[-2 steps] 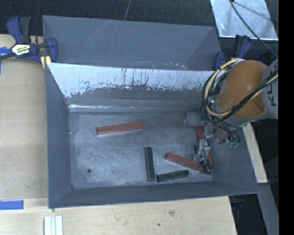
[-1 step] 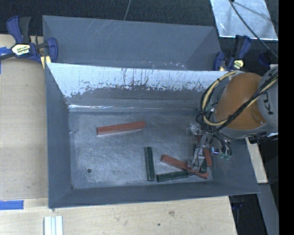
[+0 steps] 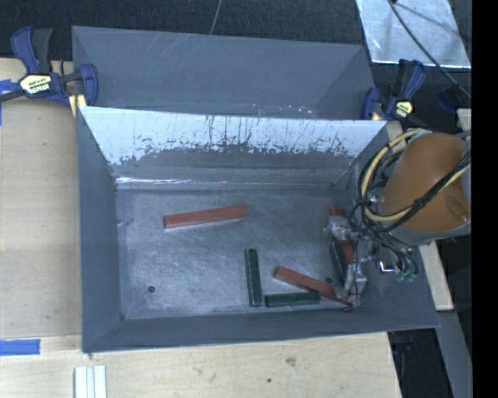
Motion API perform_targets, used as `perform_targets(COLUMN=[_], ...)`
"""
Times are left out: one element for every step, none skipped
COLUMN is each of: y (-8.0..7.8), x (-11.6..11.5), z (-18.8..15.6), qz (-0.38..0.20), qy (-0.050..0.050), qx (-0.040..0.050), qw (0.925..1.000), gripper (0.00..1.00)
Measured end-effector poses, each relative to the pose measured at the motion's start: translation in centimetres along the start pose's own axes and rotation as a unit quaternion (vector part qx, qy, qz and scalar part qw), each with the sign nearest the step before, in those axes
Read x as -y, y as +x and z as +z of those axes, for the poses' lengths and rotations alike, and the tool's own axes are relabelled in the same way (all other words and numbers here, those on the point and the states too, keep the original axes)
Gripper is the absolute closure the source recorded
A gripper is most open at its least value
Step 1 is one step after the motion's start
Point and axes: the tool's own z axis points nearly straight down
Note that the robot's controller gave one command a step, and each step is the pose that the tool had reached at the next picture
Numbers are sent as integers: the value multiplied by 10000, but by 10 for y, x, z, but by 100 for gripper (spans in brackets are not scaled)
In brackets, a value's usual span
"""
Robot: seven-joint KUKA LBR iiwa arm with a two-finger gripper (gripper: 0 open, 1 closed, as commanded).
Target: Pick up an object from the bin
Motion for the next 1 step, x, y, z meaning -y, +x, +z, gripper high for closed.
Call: perform_targets(y=[12], x=[-8], z=[-25], qz=[156], qy=[-1], qx=[1], qw=[9999], gripper=[0])
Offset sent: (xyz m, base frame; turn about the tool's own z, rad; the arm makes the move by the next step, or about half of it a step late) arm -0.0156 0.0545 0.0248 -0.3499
